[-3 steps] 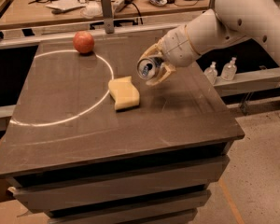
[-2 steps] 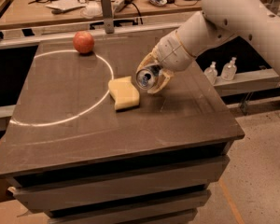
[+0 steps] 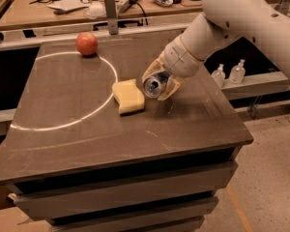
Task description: Knock redbull can over
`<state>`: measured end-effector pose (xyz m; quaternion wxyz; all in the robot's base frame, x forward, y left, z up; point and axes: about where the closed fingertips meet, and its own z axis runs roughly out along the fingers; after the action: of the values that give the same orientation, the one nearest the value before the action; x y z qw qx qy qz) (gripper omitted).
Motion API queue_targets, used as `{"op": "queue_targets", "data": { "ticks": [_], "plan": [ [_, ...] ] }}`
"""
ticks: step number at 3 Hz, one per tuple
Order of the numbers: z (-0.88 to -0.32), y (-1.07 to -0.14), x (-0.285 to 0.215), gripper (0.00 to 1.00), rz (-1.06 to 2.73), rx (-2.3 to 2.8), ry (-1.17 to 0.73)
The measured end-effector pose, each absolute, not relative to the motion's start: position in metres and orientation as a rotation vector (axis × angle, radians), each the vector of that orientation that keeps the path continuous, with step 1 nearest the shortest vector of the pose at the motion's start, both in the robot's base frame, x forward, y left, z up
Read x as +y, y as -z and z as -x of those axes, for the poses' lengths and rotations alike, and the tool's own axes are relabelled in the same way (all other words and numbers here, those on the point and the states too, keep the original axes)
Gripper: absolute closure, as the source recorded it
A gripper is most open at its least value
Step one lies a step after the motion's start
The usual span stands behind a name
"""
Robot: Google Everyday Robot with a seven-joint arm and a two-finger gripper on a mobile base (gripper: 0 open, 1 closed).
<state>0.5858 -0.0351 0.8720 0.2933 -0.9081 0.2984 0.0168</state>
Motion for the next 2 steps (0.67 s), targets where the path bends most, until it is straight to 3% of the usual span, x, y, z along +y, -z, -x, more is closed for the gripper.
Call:
{"op": "queue_targets", "data": {
  "ticks": [1, 2],
  "plan": [
    [-0.5798, -0.864, -0.0428, 0.01, 2.455, 0.825, -0.065],
    [-0.5768, -0.8607, -0.0457, 0.0, 2.463, 0.844, -0.088]
  ]
}}
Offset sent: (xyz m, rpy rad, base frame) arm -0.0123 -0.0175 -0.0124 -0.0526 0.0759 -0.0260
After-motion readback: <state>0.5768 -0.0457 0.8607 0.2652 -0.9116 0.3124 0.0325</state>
